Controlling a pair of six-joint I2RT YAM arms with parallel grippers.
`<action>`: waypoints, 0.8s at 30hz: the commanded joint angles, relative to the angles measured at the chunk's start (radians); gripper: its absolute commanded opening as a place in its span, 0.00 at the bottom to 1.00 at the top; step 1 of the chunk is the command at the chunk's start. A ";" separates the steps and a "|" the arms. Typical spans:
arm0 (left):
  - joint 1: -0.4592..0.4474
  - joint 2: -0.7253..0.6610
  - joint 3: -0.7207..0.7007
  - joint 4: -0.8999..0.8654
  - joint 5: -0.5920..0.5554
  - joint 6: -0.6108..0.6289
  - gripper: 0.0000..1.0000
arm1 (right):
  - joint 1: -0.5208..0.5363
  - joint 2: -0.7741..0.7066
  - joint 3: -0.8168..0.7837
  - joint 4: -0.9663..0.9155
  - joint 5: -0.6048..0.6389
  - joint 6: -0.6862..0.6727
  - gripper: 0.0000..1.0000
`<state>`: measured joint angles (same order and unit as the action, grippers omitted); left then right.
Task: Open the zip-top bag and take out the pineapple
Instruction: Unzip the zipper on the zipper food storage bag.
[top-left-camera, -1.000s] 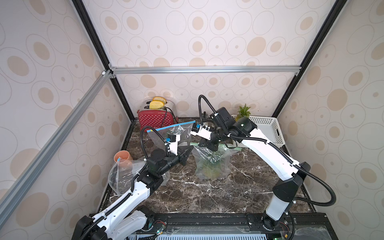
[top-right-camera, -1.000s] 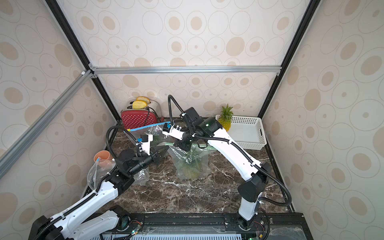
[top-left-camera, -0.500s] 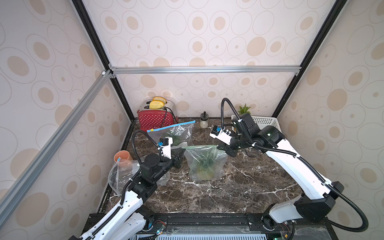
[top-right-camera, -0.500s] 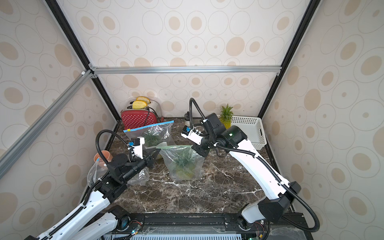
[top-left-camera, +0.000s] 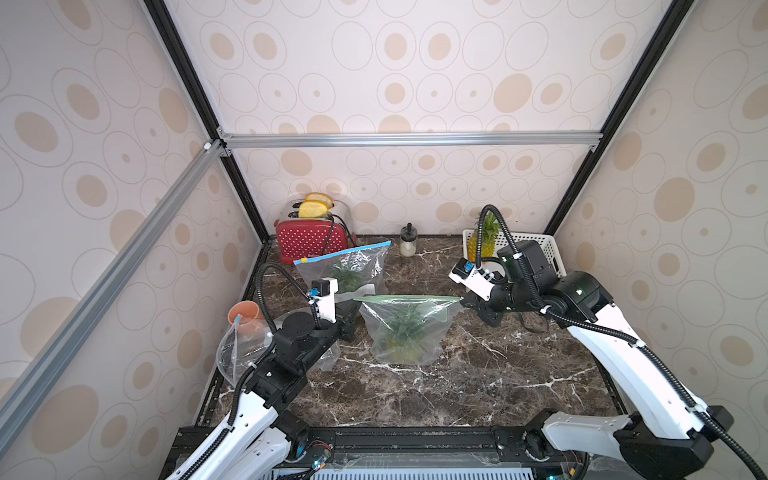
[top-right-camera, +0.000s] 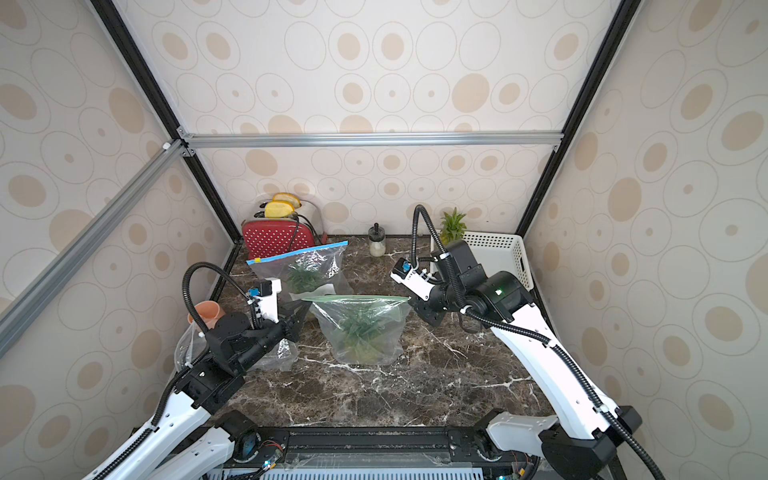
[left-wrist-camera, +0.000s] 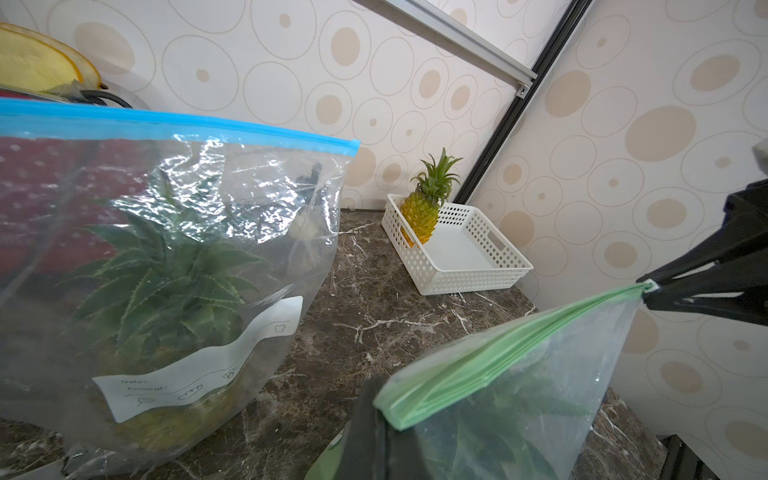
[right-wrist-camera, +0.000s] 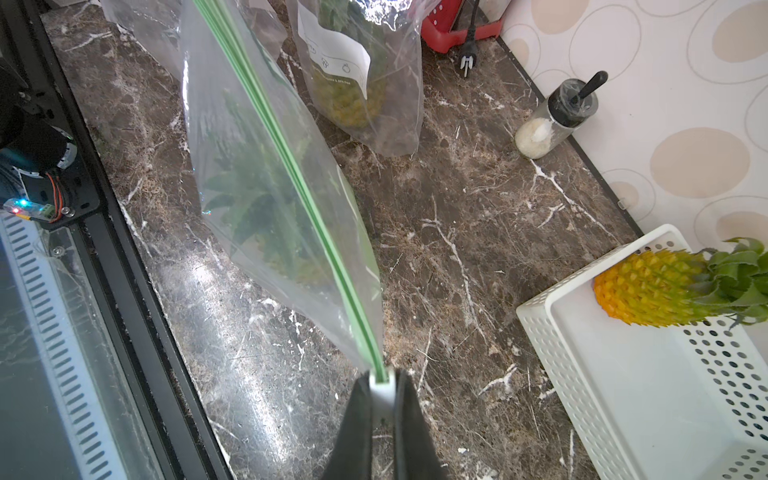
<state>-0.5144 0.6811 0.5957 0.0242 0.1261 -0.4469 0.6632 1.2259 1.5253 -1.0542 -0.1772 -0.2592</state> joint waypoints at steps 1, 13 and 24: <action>0.028 0.015 0.046 0.046 -0.127 -0.008 0.00 | -0.047 -0.045 -0.004 -0.079 0.090 0.010 0.08; 0.027 0.182 0.037 0.321 0.121 -0.133 0.00 | -0.033 0.082 0.204 -0.039 -0.140 0.240 0.32; 0.027 0.166 0.056 0.293 0.232 -0.160 0.09 | 0.144 0.255 0.236 0.144 -0.229 0.475 0.21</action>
<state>-0.4900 0.8673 0.6010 0.2897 0.3027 -0.5858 0.7807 1.4616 1.7256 -0.9562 -0.3706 0.1375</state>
